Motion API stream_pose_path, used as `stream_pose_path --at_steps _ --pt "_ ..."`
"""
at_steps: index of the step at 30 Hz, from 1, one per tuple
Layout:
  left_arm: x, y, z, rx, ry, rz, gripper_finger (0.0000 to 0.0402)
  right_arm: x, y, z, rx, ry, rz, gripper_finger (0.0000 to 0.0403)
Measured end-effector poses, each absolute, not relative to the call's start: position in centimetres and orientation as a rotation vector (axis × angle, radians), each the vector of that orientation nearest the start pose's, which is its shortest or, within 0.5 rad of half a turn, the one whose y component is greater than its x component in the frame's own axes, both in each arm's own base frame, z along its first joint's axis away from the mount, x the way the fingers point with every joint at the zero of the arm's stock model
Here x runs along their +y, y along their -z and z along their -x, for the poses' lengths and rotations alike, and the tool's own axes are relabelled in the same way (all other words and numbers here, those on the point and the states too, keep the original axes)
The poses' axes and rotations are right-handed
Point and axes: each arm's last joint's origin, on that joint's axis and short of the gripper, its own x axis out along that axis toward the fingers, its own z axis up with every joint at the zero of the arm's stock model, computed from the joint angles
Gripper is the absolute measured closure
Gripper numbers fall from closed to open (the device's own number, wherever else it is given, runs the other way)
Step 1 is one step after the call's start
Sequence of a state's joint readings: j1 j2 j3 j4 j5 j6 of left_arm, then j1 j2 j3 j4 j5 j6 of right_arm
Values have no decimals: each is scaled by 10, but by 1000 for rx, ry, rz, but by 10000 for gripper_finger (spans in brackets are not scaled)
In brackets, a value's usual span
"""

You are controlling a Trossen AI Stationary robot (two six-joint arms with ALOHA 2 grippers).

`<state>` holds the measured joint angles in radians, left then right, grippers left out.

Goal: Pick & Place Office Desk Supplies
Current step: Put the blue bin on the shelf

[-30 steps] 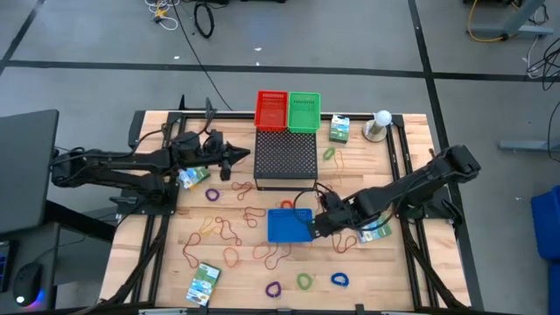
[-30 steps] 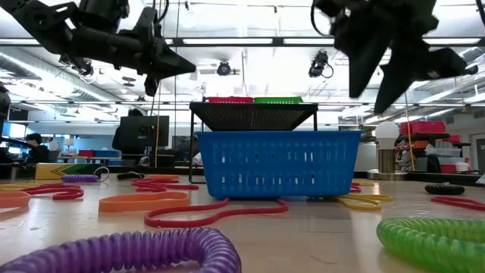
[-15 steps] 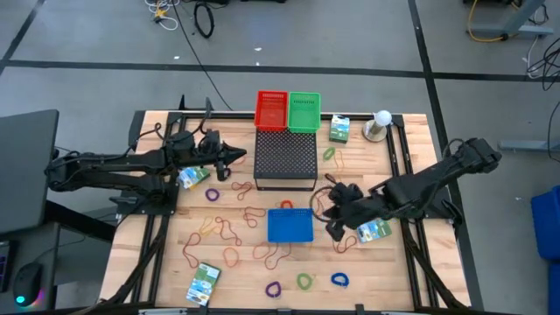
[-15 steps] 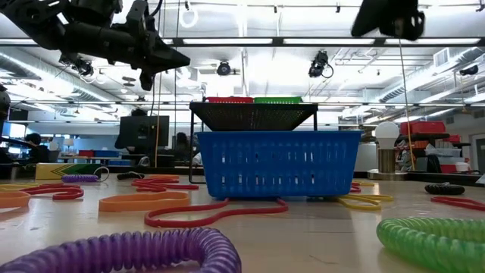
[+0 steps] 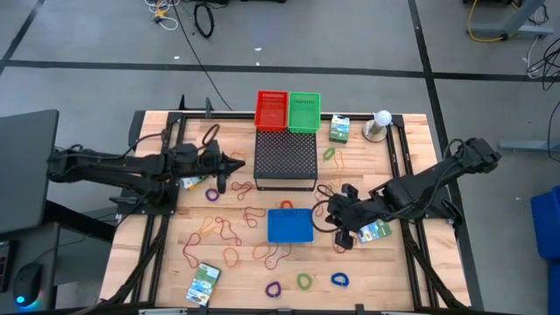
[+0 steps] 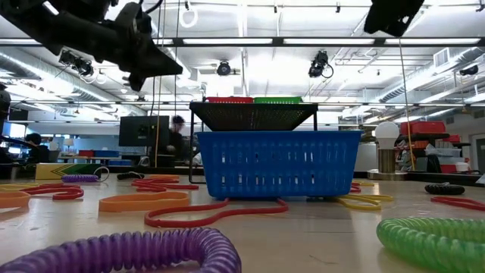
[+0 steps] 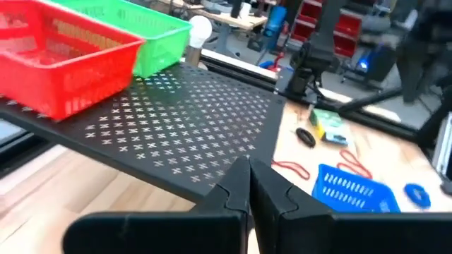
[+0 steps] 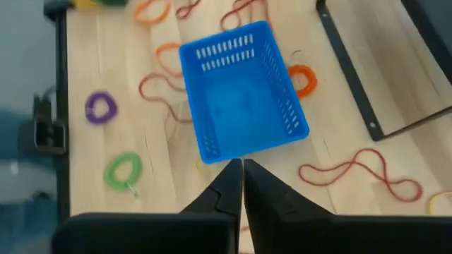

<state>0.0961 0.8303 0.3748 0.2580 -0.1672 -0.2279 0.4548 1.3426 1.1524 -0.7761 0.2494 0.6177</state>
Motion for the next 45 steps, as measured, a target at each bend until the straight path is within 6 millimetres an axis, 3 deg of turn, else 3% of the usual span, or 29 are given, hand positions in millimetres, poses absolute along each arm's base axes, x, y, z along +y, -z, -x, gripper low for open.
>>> stream_pose_path --at_steps 8,15,21,26,32,45 --pt "18 -226 -180 180 -282 143 397 113 -317 -265 972 92 -152 392" --pt "15 -188 -165 63 -190 242 398 116 -304 -308 1083 137 -119 376" --pt "14 -167 -150 -20 -202 266 398 128 -297 -341 1177 151 -80 330" --pt "14 -163 -149 -5 -204 267 392 141 -278 -369 1264 146 -8 290" --pt "14 -163 -149 -6 -216 262 393 153 -265 -393 1266 136 -70 280" --pt "12 -158 -149 52 -136 265 393 175 -216 -409 1331 95 -28 262"
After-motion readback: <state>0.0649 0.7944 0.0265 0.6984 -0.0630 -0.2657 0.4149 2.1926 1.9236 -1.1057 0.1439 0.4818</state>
